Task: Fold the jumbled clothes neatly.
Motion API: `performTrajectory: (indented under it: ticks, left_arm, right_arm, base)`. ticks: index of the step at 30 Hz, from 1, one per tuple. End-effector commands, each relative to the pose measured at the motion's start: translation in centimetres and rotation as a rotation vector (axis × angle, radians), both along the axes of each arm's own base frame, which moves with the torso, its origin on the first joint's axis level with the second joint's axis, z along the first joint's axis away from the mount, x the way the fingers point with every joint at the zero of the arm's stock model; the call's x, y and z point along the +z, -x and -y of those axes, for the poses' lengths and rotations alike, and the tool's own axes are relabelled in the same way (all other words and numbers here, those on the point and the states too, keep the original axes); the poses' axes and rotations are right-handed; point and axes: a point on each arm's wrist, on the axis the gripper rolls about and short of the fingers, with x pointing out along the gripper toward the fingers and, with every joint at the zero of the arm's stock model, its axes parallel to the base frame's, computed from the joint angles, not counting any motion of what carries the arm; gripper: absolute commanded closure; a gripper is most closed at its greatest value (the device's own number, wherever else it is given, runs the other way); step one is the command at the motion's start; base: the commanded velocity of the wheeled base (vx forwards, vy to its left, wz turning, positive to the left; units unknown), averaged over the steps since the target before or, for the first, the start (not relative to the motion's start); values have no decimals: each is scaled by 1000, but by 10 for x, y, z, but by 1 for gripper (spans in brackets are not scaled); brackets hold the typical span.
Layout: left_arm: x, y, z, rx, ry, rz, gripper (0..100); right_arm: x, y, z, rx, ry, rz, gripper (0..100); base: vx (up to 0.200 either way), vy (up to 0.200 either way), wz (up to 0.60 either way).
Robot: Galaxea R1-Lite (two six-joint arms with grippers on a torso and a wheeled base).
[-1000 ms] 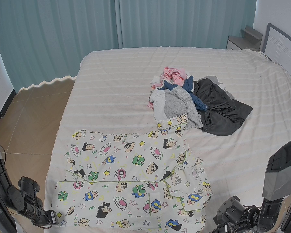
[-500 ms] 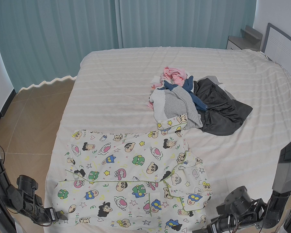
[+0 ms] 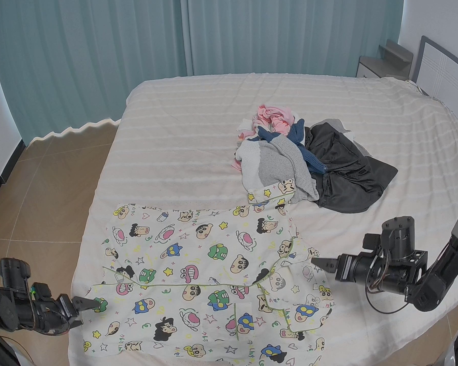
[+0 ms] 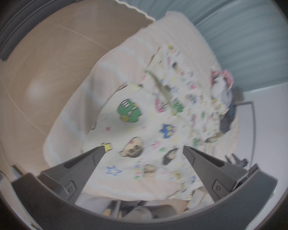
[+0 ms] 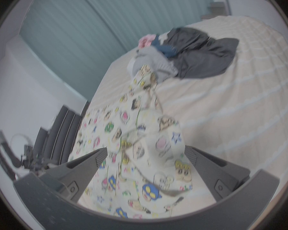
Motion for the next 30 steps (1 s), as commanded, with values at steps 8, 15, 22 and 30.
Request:
performTrajectory:
  ticks: [8,15,22,30]
  left_arm:
    - [57,33,3,16,275,347,0]
    - [49,33,-2,11,359,298,0]
    - [38,28,-14,60,358,270,0]
    - [32,23,-17,62,376,249,0]
  right_arm:
    - [24,-23,7,-198,-27,58,0]
    - [-21,-22,14,-107,22,-115,0]
    - [-42,-24,16,-23,44,-179,0]
    - [-66,-37,11,13,60,-222,0]
  base:
    - [0,0,0]
    - [0,0,0]
    - [0,0,0]
    - [0,0,0]
